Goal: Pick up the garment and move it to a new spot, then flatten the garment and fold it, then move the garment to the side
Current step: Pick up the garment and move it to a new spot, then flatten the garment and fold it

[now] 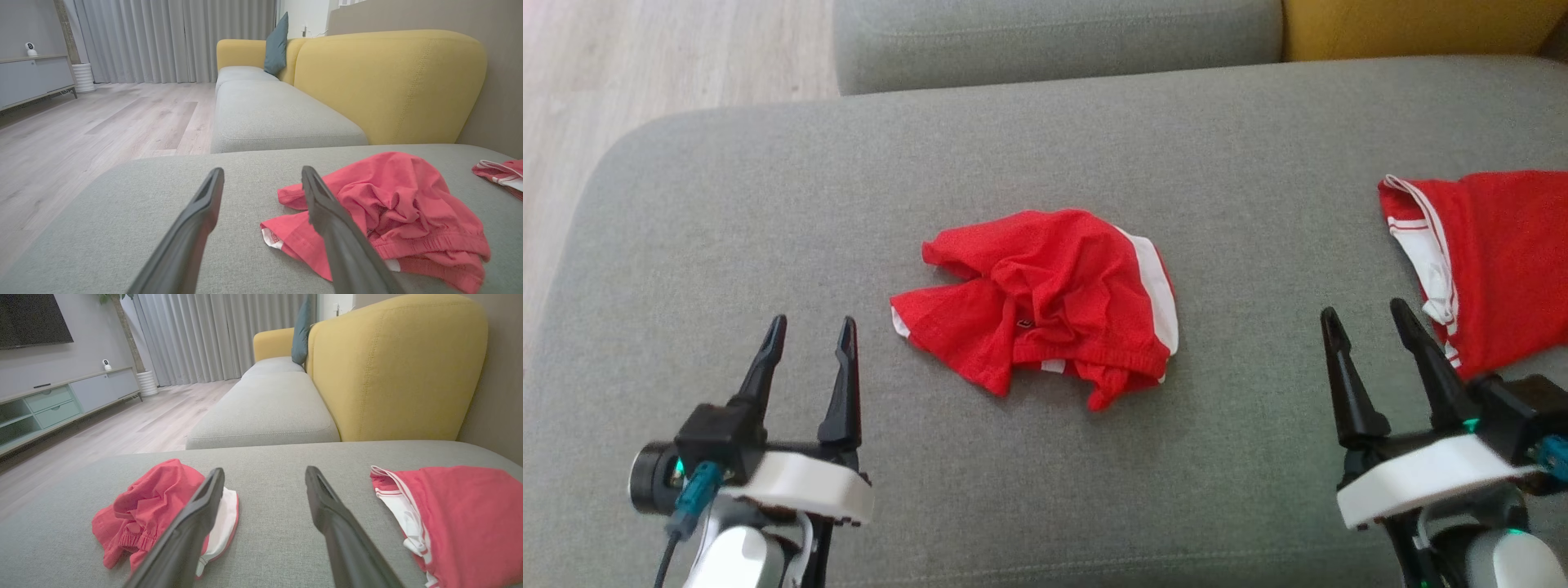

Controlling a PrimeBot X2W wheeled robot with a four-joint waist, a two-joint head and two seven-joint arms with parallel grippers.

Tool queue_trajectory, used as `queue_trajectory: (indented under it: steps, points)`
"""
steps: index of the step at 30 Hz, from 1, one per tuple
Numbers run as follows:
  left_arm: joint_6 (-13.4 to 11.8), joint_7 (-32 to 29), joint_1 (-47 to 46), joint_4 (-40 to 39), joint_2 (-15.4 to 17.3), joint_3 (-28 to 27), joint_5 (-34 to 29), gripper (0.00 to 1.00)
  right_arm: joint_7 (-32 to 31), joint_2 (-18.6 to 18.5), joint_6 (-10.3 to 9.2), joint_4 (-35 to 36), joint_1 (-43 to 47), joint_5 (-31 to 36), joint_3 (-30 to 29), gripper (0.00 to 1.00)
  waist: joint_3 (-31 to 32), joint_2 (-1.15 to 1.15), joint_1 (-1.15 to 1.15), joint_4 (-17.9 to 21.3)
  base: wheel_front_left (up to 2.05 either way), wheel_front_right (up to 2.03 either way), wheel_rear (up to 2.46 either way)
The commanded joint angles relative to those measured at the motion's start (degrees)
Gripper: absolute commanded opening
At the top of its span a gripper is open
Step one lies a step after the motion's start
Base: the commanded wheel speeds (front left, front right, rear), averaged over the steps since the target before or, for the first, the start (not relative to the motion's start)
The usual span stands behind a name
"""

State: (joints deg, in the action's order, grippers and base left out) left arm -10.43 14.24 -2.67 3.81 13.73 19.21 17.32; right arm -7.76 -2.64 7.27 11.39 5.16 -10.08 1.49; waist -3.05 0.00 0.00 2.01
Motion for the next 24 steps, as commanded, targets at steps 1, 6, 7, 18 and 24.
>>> queue_trajectory:
  steps: [1, 6, 7, 18, 24]
  points:
    - [-0.5, 0.6, -1.8, -1.8, 1.2, -2.7, 0.1, 1.00, -0.4, -0.6, 0.22, 2.7, -0.9, 0.2, 0.9, 1.00, 0.5, 0.00, 0.00, -0.1, 0.00, 0.00, 0.00]
    - [-1.0, 0.4, -1.1, -1.6, 1.7, -2.7, -0.1, 1.00, -1.1, -0.5, 0.22, 3.7, 0.7, 0.3, 0.2, 1.00, 0.8, 0.00, 0.00, 0.1, 0.00, 0.00, 0.00]
    - [-1.2, 0.4, -1.1, -1.6, 1.8, -2.7, -0.2, 1.00, -1.2, -0.5, 0.22, 3.9, 0.8, 0.3, 0.2, 1.00, 0.8, 0.00, 0.00, 0.2, 0.00, 0.00, 0.00]
    - [-1.7, 0.0, -1.7, -1.7, 2.2, -2.4, -0.3, 1.00, -1.4, -0.4, 0.22, 4.5, 0.6, 0.1, 0.3, 1.00, -0.1, 0.00, 0.00, 0.2, 0.00, 0.00, 0.00]
    - [-1.9, -0.1, -2.0, -1.9, 2.3, -2.2, -0.2, 1.00, -1.3, -0.3, 0.22, 4.3, 0.4, -0.2, 0.2, 1.00, -0.4, 0.00, 0.00, 0.1, 0.00, 0.00, 0.00]
